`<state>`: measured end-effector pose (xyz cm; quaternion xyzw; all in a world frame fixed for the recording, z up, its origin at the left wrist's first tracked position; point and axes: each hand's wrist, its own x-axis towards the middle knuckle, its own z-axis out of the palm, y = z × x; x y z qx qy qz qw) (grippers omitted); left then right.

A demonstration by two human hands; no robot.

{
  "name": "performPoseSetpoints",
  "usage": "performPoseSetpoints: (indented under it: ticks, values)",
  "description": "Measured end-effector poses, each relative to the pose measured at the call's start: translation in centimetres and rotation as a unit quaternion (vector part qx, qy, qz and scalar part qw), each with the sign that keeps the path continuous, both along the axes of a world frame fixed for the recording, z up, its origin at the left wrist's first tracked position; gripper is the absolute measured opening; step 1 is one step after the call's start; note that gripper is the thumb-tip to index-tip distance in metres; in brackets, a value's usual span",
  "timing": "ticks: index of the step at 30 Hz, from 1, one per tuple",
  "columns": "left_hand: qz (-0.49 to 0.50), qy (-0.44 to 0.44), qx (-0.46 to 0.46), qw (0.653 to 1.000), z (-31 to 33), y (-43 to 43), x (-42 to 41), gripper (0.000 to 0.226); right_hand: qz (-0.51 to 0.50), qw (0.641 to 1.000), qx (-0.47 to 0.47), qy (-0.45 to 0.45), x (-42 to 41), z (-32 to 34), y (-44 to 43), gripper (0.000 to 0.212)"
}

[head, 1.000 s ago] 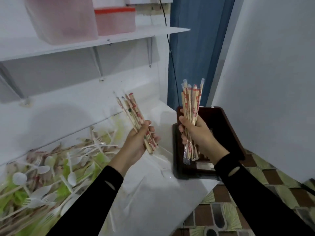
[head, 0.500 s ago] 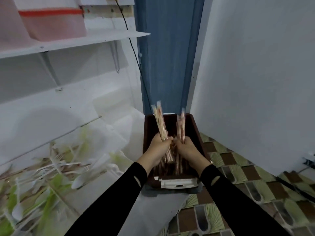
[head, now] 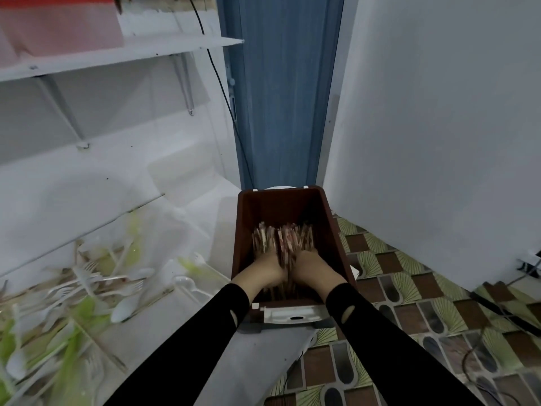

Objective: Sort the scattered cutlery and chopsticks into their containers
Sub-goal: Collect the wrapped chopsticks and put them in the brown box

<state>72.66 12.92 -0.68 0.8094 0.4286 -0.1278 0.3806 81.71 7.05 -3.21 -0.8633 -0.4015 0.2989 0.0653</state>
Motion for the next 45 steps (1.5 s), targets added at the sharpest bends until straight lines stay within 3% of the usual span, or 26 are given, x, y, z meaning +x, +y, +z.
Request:
performPoseSetpoints:
  ticks: [3,5,9,12,14,19,21,25,31,36,42,45]
  values:
    - [0.001,0.002,0.0,1.0,0.0,0.0,-0.5,0.04,-0.018,0.999,0.027,-0.021,0.0,0.4,-0.4,0.034]
    - [0.009,-0.039,-0.01,0.999,0.2,-0.1,-1.0,0.056,-0.027,0.999,0.033,-0.03,0.4,0.6,-0.6,0.036]
    - [0.01,-0.235,0.04,0.971,1.8,-0.2,-3.6,0.039,-0.041,0.99,0.126,-0.054,0.1,1.9,-0.9,0.037]
    - [0.047,-0.377,-0.015,0.925,2.8,0.2,-7.0,0.027,-0.011,0.955,0.294,-0.037,-2.0,2.9,-0.6,0.037]
    - [0.101,-0.426,-0.057,0.898,3.4,0.8,-9.7,0.027,0.011,0.917,0.399,-0.019,-4.3,4.0,-0.1,0.031]
    - [0.224,-0.409,0.008,0.885,1.5,3.2,-19.1,0.034,0.103,0.857,0.505,0.029,-11.9,5.9,1.0,0.026]
    - [0.255,-0.38,0.049,0.888,-0.1,3.9,-23.4,0.037,0.134,0.856,0.496,0.058,-14.8,5.2,1.8,0.026]
    - [0.296,-0.288,0.162,0.896,-3.1,4.7,-31.4,0.039,0.203,0.887,0.399,0.113,-20.4,2.4,3.0,0.025]
    - [0.333,-0.199,0.191,0.902,-5.3,4.5,-39.8,0.028,0.262,0.912,0.302,0.087,-27.9,-1.3,4.3,0.024]
    - [0.29,-0.201,0.21,0.912,-6.1,4.6,-42.2,0.028,0.304,0.928,0.213,0.027,-31.2,-3.6,5.9,0.03]
    - [0.256,-0.225,0.228,0.912,-5.8,7.4,-41.8,0.028,0.28,0.93,0.237,-0.018,-31.2,-5.0,7.3,0.045]
    - [0.261,-0.219,0.252,0.905,-5.4,10.2,-41.1,0.026,0.3,0.919,0.249,-0.062,-29.8,-5.0,8.3,0.037]
